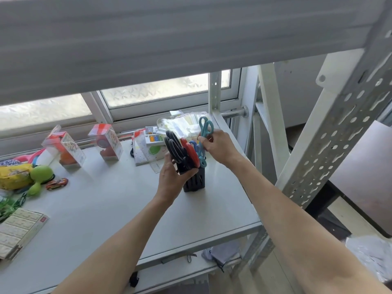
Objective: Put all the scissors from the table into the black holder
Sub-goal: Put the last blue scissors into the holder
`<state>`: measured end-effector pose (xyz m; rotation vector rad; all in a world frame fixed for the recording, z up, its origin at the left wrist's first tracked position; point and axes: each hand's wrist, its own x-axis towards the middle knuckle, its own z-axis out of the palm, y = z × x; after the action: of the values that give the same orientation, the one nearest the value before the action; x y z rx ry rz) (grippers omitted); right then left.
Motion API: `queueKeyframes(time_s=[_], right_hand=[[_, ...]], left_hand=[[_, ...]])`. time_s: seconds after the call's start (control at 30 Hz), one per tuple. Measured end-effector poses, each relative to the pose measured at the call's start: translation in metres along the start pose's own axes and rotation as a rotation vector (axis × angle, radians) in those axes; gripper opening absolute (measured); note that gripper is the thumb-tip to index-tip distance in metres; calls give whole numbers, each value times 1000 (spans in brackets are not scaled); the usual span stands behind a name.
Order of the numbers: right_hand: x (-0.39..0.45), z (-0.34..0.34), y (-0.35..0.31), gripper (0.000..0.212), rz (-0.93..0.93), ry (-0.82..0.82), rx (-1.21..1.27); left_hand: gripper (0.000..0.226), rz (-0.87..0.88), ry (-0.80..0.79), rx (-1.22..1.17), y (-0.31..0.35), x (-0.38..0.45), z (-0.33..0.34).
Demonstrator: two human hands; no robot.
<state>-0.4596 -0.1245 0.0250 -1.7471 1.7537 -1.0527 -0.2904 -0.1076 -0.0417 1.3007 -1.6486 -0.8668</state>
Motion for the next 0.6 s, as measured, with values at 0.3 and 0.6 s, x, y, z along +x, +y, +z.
queueKeyframes(time_s=[0.3, 0.6], right_hand=[[5, 1, -3, 20, -25, -49, -64], [9, 0, -1, 19, 78, -129, -115]], left_hand=[[74, -14, -15, -23, 5, 0, 1], [78, 11, -61, -6, 5, 2, -1]])
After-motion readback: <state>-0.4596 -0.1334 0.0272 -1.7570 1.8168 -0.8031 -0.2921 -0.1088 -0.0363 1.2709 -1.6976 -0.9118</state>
